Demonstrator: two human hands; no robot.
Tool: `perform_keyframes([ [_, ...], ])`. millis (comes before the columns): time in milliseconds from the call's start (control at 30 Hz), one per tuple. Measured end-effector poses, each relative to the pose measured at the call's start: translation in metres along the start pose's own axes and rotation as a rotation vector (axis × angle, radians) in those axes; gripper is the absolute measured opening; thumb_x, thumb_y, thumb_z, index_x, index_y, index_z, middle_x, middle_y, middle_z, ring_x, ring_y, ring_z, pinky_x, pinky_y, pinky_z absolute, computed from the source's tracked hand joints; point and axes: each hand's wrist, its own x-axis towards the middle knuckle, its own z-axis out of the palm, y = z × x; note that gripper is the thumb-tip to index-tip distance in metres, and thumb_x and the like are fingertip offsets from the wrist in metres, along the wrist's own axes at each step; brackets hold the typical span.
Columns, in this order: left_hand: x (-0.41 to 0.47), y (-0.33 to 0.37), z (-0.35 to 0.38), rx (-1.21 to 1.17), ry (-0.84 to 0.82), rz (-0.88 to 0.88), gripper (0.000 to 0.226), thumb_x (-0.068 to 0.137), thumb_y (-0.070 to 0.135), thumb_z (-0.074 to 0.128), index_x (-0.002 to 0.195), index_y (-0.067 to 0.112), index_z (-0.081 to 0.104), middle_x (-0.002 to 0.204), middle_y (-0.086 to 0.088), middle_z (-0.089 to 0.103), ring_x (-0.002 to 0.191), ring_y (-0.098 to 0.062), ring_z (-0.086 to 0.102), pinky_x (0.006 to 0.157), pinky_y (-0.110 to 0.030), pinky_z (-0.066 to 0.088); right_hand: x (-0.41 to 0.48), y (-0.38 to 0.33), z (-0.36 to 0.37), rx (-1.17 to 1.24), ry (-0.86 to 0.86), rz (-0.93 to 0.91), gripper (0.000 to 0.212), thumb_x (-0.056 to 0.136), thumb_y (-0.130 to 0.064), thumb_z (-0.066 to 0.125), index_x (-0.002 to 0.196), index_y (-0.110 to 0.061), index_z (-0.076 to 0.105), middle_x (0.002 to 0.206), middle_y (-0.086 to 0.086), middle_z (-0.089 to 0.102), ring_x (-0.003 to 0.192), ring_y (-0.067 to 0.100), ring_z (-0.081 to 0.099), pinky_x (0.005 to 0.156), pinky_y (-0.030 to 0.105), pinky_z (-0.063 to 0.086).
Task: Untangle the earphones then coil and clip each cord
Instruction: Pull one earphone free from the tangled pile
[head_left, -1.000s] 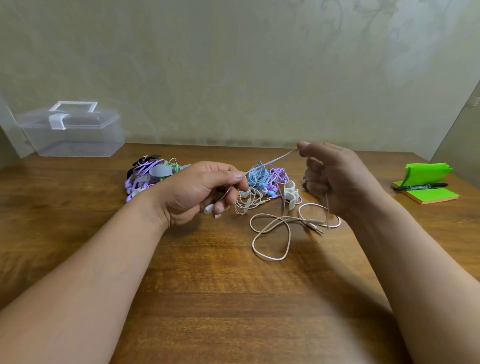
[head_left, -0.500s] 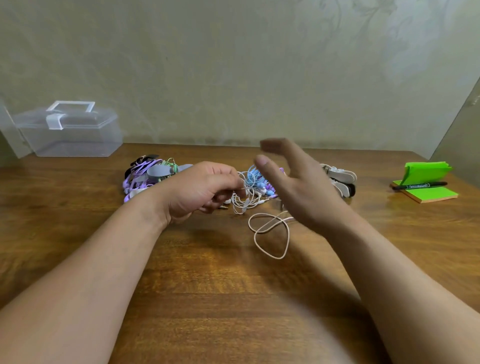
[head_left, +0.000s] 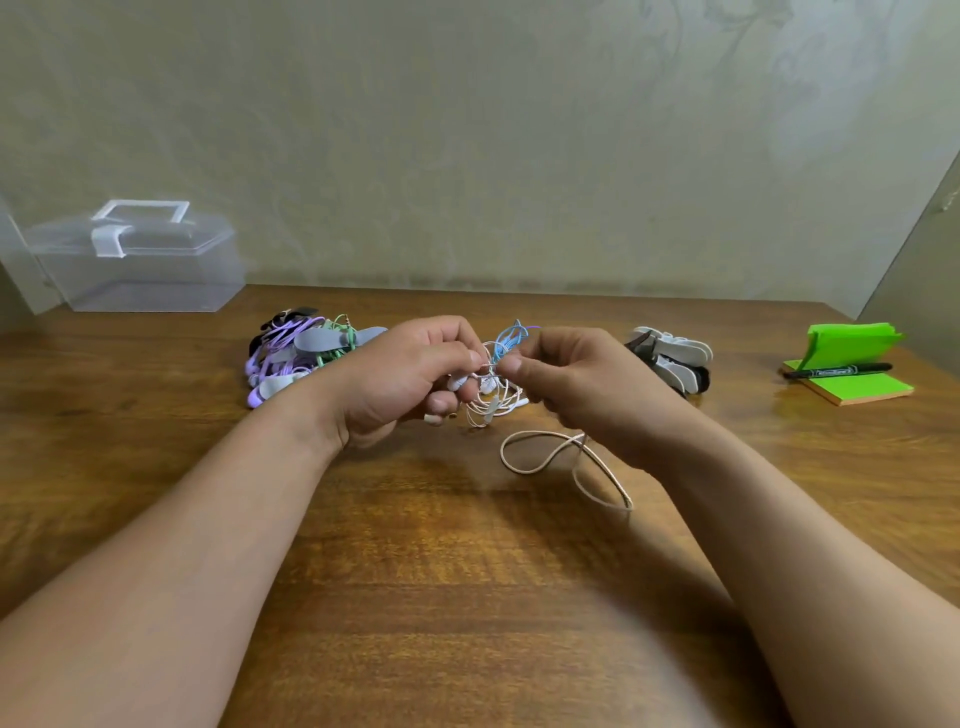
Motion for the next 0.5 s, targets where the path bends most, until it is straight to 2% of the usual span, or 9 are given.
perform_keyframes([
  [100, -0.003, 0.000, 0.000, 0.095, -0.076, -0.033, 0.023, 0.101, 0.004, 0.044, 0.094, 0.011, 0.065, 0.077, -0.009, 0.061, 0.060, -0.018, 0.051, 0.058, -0.030, 0.048, -0.002, -0.003, -0.001, -0.045, 0.039, -0.095, 0.019, 0.101, -0.030, 0.070, 0.093, -0.013, 0.074, 0.083, 0.011, 0.071, 0.069, 0.007, 0.054, 0.067, 0.029, 0.043],
  [167, -0.004, -0.001, 0.001, 0.104, -0.150, -0.065, 0.028, 0.106, 0.018, 0.045, 0.105, 0.006, 0.071, 0.091, -0.012, 0.068, 0.080, -0.023, 0.063, 0.078, -0.045, 0.059, -0.004, -0.007, -0.003, -0.106, 0.029, -0.142, 0.015, 0.101, -0.027, 0.070, 0.090, -0.017, 0.075, 0.084, 0.006, 0.075, 0.072, 0.011, 0.060, 0.070, 0.032, 0.046],
  [200, -0.005, -0.001, 0.002, 0.068, -0.163, -0.081, 0.034, 0.108, 0.027, 0.045, 0.111, 0.005, 0.071, 0.099, -0.012, 0.071, 0.089, -0.023, 0.066, 0.088, -0.051, 0.058, -0.005, -0.010, -0.003, -0.117, 0.008, -0.158, 0.014, 0.101, -0.026, 0.070, 0.091, -0.017, 0.075, 0.084, 0.003, 0.077, 0.073, 0.013, 0.065, 0.071, 0.032, 0.049],
  [267, -0.005, 0.000, 0.005, -0.067, -0.188, -0.099, 0.040, 0.105, 0.037, 0.047, 0.111, 0.007, 0.072, 0.100, -0.014, 0.073, 0.092, -0.025, 0.067, 0.101, -0.060, 0.051, -0.006, -0.012, -0.004, -0.111, -0.045, -0.180, 0.015, 0.102, -0.024, 0.068, 0.093, -0.014, 0.074, 0.082, 0.003, 0.078, 0.079, 0.019, 0.073, 0.076, 0.033, 0.054],
  [400, -0.005, -0.005, 0.007, -0.167, -0.292, -0.087, 0.044, 0.105, 0.040, 0.046, 0.114, 0.003, 0.068, 0.095, -0.015, 0.067, 0.092, -0.026, 0.065, 0.102, -0.062, 0.048, -0.007, -0.012, -0.006, -0.078, -0.062, -0.212, 0.015, 0.103, -0.019, 0.066, 0.092, -0.010, 0.071, 0.075, 0.003, 0.076, 0.072, 0.016, 0.069, 0.074, 0.030, 0.051],
  [500, -0.006, -0.007, 0.004, -0.183, -0.318, -0.059, 0.043, 0.105, 0.037, 0.047, 0.114, 0.002, 0.070, 0.089, -0.012, 0.059, 0.091, -0.024, 0.064, 0.095, -0.055, 0.055, -0.007, -0.012, -0.010, -0.046, -0.005, -0.194, 0.011, 0.102, -0.019, 0.068, 0.096, -0.012, 0.075, 0.077, -0.007, 0.074, 0.070, 0.002, 0.062, 0.067, 0.017, 0.045],
])
